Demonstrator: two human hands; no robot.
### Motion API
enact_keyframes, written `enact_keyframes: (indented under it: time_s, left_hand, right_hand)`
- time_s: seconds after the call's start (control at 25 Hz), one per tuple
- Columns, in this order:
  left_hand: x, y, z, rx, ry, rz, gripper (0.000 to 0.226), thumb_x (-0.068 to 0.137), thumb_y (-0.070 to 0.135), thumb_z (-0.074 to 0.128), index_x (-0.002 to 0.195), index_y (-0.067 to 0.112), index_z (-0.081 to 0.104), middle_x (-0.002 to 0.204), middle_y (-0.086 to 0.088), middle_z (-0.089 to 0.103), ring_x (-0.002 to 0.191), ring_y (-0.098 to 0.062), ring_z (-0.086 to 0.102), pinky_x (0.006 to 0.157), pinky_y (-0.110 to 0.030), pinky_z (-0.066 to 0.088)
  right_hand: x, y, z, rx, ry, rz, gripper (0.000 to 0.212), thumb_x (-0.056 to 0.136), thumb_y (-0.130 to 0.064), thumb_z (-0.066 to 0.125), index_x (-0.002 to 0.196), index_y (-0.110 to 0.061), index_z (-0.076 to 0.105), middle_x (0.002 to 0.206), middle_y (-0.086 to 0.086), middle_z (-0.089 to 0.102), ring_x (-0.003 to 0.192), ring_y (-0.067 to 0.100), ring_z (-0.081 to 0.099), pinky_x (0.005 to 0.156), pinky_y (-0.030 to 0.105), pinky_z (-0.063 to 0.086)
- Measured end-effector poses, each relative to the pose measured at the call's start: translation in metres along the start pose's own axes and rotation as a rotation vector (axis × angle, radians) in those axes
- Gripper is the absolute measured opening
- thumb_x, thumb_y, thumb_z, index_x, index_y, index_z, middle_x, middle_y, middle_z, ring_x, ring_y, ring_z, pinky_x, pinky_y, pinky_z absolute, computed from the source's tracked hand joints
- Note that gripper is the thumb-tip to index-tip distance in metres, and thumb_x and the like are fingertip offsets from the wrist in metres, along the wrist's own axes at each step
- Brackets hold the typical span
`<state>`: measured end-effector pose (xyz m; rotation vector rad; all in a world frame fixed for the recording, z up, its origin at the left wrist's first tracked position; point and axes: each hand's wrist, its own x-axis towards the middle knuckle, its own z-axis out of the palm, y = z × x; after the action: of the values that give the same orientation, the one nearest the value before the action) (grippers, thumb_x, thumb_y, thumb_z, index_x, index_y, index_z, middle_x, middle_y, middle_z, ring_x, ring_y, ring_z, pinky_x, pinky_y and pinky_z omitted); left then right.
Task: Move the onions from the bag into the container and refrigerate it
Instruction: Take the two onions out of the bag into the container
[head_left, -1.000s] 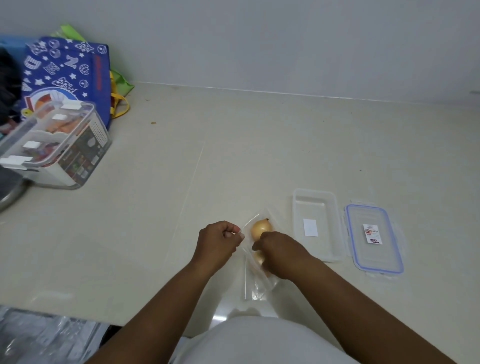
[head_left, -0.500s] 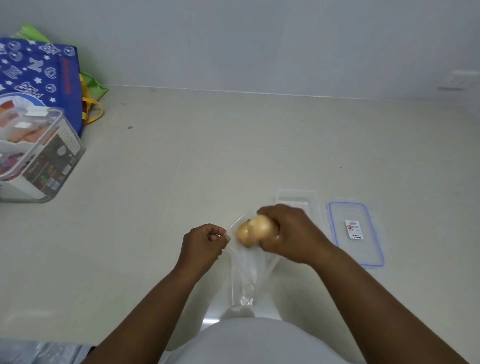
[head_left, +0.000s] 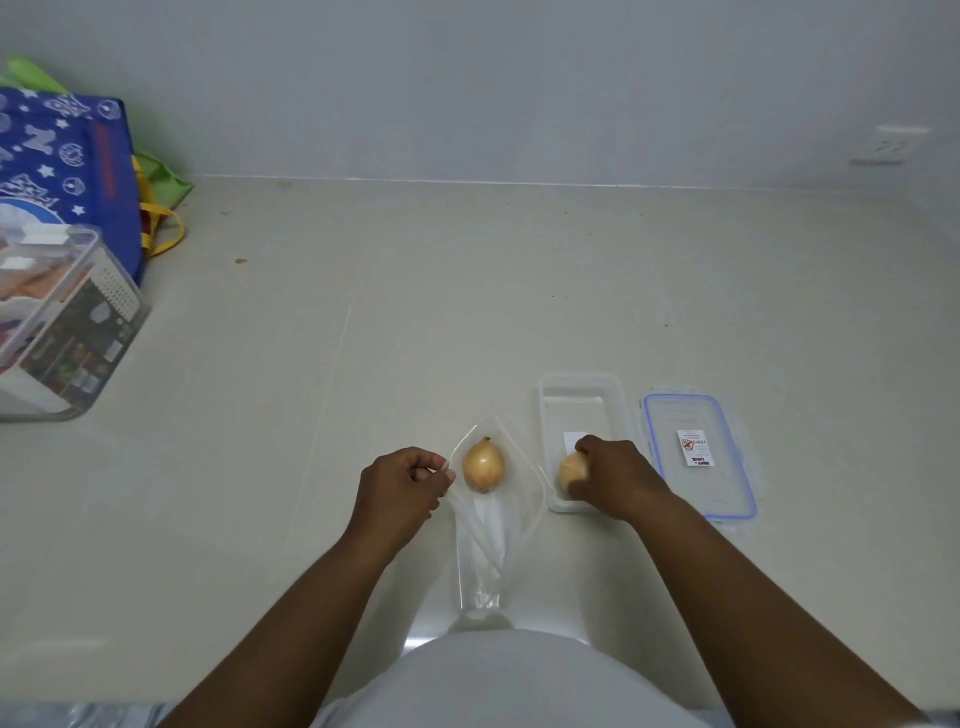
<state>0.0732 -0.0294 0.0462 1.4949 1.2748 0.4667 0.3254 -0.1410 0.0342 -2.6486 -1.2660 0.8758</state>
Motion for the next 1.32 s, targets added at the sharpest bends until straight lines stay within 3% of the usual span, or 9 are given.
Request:
enact_keyframes:
  time_s: [0.2,0.36,0.48,0.56,0.64,0.72,0.96,1.12,1.32]
  left_hand:
    - [0.000,-0.001,-0.002,0.004,0.008,0.003,0.004,0.077,0.021,0.076,0.078,0.023,0.072,0.060,0.005,0.071,0.048,-0.005,0.062,0.047,-0.019,0.048]
    - [-0.002,-0.001,-0.001,0.004,0.015,0.001,0.003,0.077,0.022,0.075,0.077,0.023,0.072,0.058,0.005,0.070,0.048,-0.005,0.062,0.047,-0.020,0.049]
    - [-0.002,0.001,-0.001,0.013,0.019,0.009,0.003,0.078,0.023,0.075,0.077,0.023,0.072,0.059,0.004,0.070,0.048,-0.004,0.062,0.046,-0.019,0.049]
    - [-0.003,0.002,-0.001,0.022,0.020,0.009,0.003,0.079,0.023,0.075,0.078,0.023,0.072,0.062,0.001,0.071,0.049,-0.004,0.063,0.047,-0.019,0.049]
    - [-0.004,0.002,-0.001,0.022,0.015,0.008,0.004,0.079,0.021,0.075,0.079,0.023,0.072,0.066,-0.002,0.071,0.049,-0.004,0.063,0.049,-0.020,0.049]
    - [-0.006,0.002,-0.002,0.013,0.012,0.003,0.004,0.078,0.020,0.075,0.079,0.022,0.072,0.069,-0.005,0.070,0.049,-0.004,0.063,0.049,-0.021,0.050]
    - [-0.007,-0.001,-0.005,0.018,0.029,-0.010,0.003,0.078,0.020,0.075,0.079,0.021,0.072,0.071,-0.007,0.072,0.049,-0.003,0.063,0.048,-0.019,0.049]
    - [-0.009,-0.002,-0.001,0.030,0.020,-0.010,0.002,0.079,0.021,0.074,0.079,0.022,0.072,0.067,-0.002,0.072,0.049,-0.003,0.063,0.048,-0.019,0.049]
    - [-0.005,-0.002,-0.003,0.010,0.057,-0.018,0.007,0.079,0.020,0.074,0.074,0.024,0.071,0.059,0.004,0.071,0.046,-0.003,0.061,0.046,-0.019,0.049]
  right_hand:
    - [-0.010,-0.001,-0.005,-0.056,0.077,-0.054,0.062,0.085,-0.037,0.064,0.141,-0.021,0.043,0.139,0.004,0.052,0.128,0.023,0.046,0.099,0.032,0.040]
    - [-0.043,-0.049,-0.020,0.259,0.424,-0.432,0.037,0.084,-0.033,0.069,0.118,-0.020,0.065,0.115,-0.001,0.069,0.103,0.015,0.063,0.091,0.032,0.051]
    - [-0.055,-0.090,-0.008,0.190,0.183,-0.662,0.025,0.086,-0.025,0.060,0.109,-0.020,0.068,0.101,-0.001,0.071,0.090,0.014,0.066,0.081,0.032,0.053]
    - [-0.046,-0.103,0.012,-0.003,0.062,-0.591,0.031,0.089,-0.016,0.053,0.119,-0.012,0.061,0.118,0.008,0.063,0.110,0.025,0.060,0.089,0.036,0.050]
    - [-0.033,-0.106,0.029,-0.159,0.012,-0.483,0.049,0.090,-0.007,0.051,0.138,-0.004,0.041,0.149,0.015,0.038,0.139,0.032,0.034,0.107,0.040,0.040]
    - [-0.024,-0.104,0.040,-0.320,-0.025,-0.463,0.066,0.090,-0.004,0.053,0.147,0.000,0.022,0.159,0.016,0.016,0.148,0.030,0.012,0.112,0.040,0.034]
    - [-0.009,-0.093,0.054,-0.499,0.082,-0.522,0.031,0.079,-0.002,0.057,0.110,-0.007,0.056,0.126,0.018,0.043,0.096,0.035,0.054,0.072,0.039,0.045]
    - [-0.011,-0.084,0.046,-0.435,-0.002,-0.522,0.039,0.081,-0.014,0.060,0.120,-0.015,0.056,0.117,0.012,0.051,0.100,0.033,0.059,0.078,0.038,0.050]
    - [-0.037,-0.077,-0.009,0.074,-0.009,-0.656,0.056,0.069,-0.045,0.076,0.120,-0.035,0.056,0.116,-0.008,0.061,0.102,0.010,0.058,0.085,0.027,0.047]
